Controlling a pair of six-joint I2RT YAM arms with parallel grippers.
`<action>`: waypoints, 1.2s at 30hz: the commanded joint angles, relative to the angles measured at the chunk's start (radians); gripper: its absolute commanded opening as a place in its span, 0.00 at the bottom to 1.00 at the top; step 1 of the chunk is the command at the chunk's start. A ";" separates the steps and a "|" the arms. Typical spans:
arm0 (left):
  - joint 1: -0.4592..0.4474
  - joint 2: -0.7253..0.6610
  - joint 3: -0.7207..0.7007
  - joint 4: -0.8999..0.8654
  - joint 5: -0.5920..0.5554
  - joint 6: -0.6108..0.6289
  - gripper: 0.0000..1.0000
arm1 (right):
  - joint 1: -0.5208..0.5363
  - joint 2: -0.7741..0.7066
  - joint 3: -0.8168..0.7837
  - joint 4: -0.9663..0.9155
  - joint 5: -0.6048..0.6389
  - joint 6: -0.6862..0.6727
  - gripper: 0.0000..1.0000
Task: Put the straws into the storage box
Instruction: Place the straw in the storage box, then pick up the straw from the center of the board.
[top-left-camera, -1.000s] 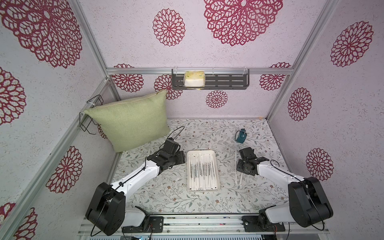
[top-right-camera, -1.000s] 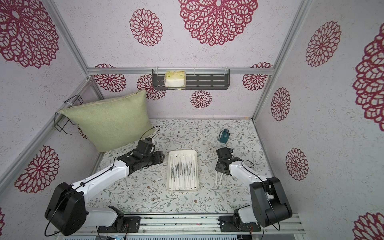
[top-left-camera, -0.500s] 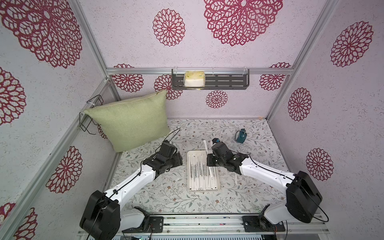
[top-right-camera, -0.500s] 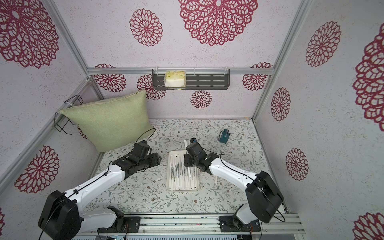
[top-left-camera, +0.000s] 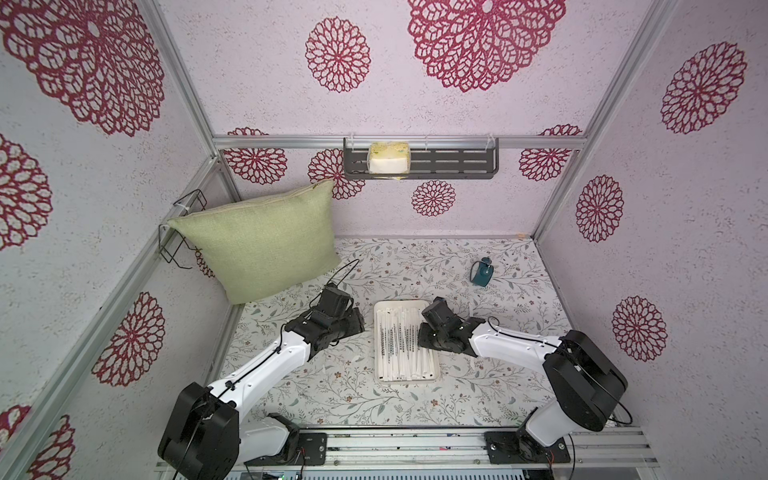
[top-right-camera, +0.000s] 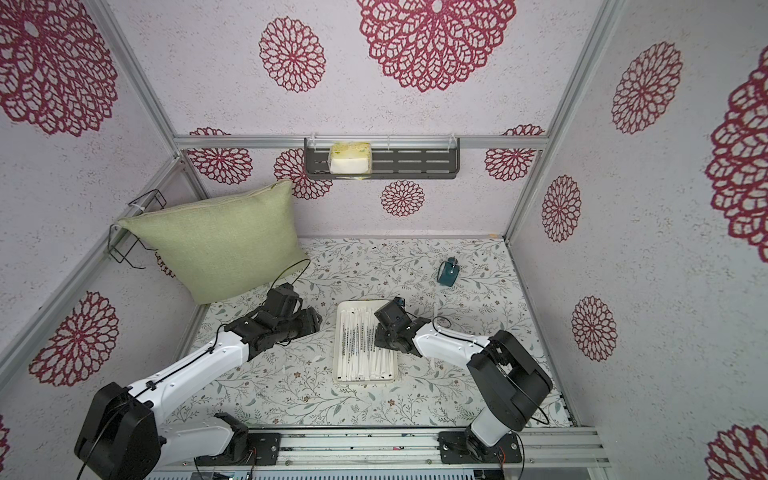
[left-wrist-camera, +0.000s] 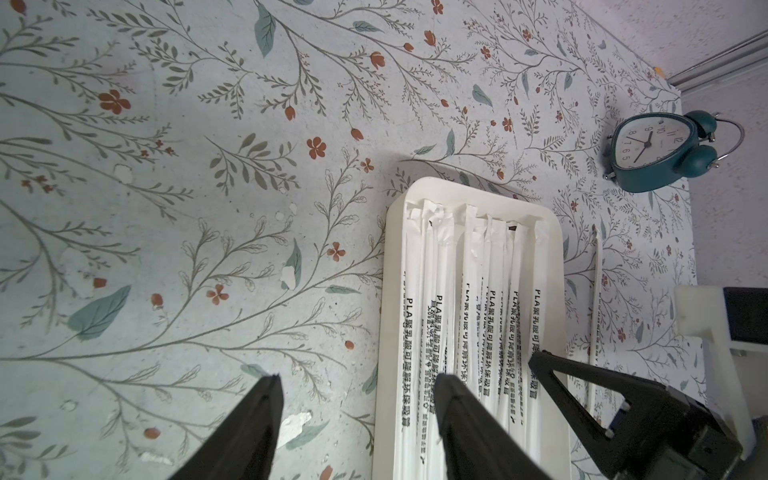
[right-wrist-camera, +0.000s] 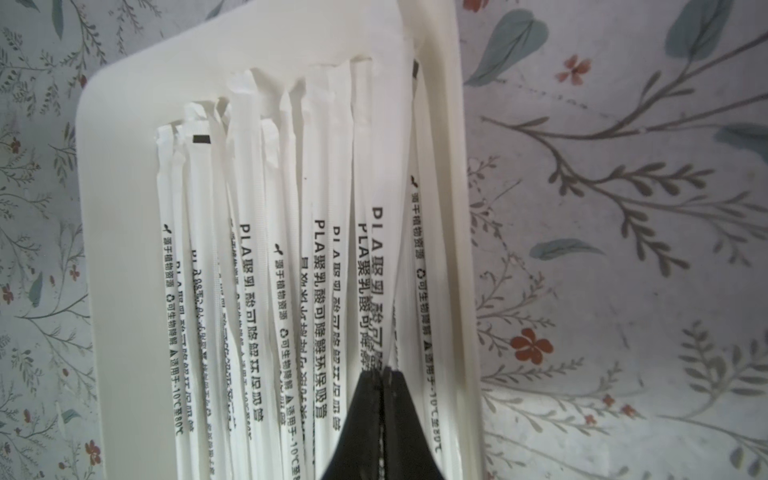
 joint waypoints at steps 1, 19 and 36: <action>0.007 -0.004 -0.007 0.018 0.003 -0.002 0.65 | -0.006 0.035 0.011 0.025 0.033 0.029 0.09; 0.008 -0.021 0.010 -0.009 -0.028 0.035 0.65 | -0.013 -0.072 0.113 -0.198 0.089 -0.085 0.31; -0.041 0.023 0.017 0.005 0.008 0.081 0.67 | -0.357 -0.134 -0.116 -0.150 0.125 -0.249 0.36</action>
